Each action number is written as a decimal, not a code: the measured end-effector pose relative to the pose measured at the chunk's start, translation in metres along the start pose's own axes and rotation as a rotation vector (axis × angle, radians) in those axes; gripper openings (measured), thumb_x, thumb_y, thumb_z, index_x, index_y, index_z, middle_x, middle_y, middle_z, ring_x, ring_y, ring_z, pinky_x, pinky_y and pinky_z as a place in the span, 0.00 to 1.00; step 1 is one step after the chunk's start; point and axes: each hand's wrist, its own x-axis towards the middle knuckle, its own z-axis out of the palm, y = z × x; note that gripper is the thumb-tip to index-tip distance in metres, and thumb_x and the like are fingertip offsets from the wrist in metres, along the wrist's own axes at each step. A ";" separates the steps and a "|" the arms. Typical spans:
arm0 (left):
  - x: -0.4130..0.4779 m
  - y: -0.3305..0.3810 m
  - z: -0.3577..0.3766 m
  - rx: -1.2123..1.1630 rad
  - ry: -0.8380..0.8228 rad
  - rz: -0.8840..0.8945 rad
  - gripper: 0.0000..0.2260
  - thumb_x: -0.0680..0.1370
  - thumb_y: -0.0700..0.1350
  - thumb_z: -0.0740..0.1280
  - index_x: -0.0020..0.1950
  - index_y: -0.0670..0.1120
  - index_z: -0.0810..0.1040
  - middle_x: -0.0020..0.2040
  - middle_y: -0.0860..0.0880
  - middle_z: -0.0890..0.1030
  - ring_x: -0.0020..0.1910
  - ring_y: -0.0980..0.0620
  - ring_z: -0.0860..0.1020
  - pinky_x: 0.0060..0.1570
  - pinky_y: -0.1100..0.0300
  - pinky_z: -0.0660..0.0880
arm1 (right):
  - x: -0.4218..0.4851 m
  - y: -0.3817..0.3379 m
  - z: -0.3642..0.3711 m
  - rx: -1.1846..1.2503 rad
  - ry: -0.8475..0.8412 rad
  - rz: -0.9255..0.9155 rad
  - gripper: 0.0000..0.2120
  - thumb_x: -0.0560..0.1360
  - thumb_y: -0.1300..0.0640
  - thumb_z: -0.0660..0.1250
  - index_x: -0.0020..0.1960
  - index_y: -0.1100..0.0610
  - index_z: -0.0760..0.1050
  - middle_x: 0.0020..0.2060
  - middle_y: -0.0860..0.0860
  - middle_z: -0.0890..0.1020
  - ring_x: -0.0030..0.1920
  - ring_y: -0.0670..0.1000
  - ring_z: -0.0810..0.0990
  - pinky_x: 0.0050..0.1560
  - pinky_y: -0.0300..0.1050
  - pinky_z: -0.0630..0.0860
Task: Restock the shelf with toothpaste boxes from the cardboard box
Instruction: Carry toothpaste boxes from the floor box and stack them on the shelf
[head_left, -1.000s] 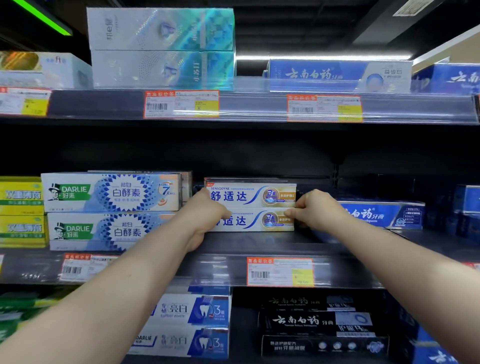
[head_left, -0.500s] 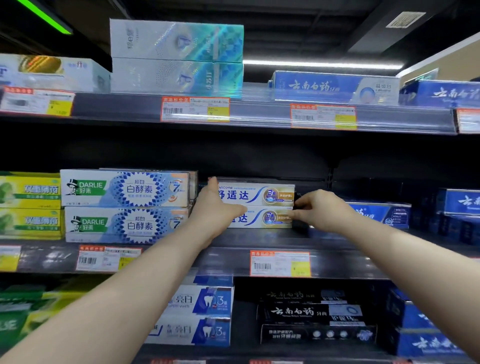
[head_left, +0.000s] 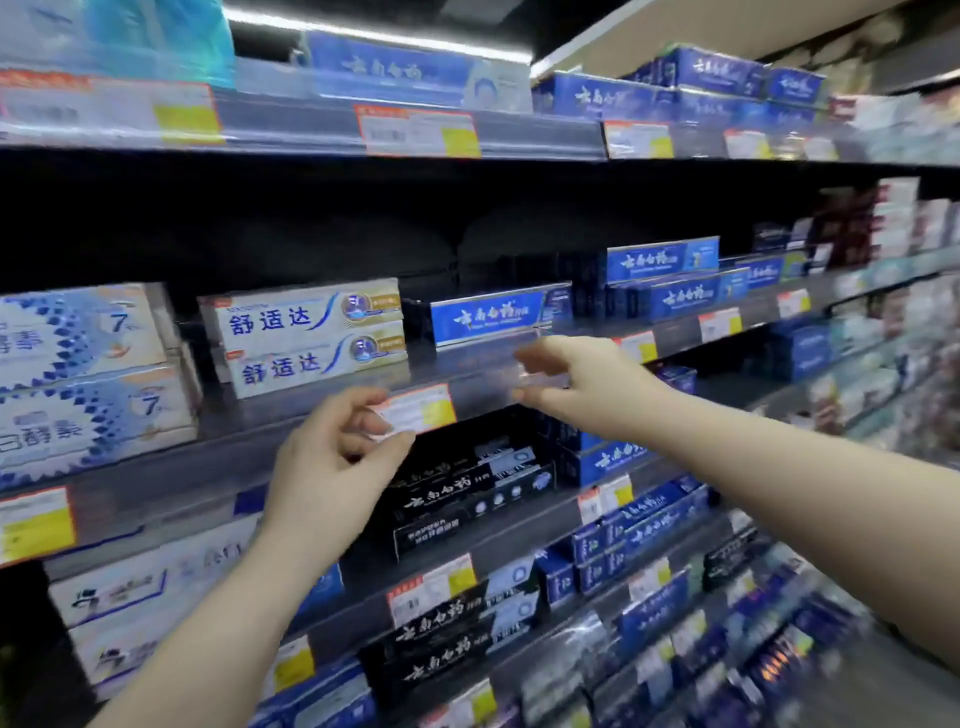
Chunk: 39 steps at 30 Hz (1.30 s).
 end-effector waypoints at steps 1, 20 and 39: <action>-0.005 -0.004 0.012 0.001 -0.078 -0.029 0.14 0.68 0.45 0.74 0.46 0.60 0.74 0.42 0.52 0.78 0.33 0.60 0.75 0.37 0.68 0.71 | -0.015 0.008 -0.003 -0.014 -0.018 0.032 0.25 0.73 0.47 0.66 0.67 0.54 0.69 0.63 0.51 0.76 0.63 0.49 0.74 0.65 0.48 0.71; -0.182 0.090 0.353 0.325 -0.888 -0.142 0.24 0.73 0.53 0.67 0.67 0.48 0.70 0.65 0.51 0.74 0.62 0.51 0.74 0.60 0.58 0.70 | -0.380 0.278 -0.152 -0.114 -0.134 0.713 0.26 0.70 0.49 0.71 0.66 0.52 0.70 0.61 0.50 0.78 0.62 0.46 0.76 0.65 0.41 0.69; -0.254 0.161 0.702 0.427 -1.359 -0.148 0.27 0.72 0.58 0.67 0.68 0.50 0.68 0.68 0.51 0.72 0.64 0.53 0.72 0.63 0.58 0.71 | -0.577 0.522 -0.277 -0.206 -0.238 1.165 0.31 0.72 0.44 0.65 0.71 0.46 0.60 0.69 0.46 0.70 0.69 0.47 0.69 0.64 0.42 0.67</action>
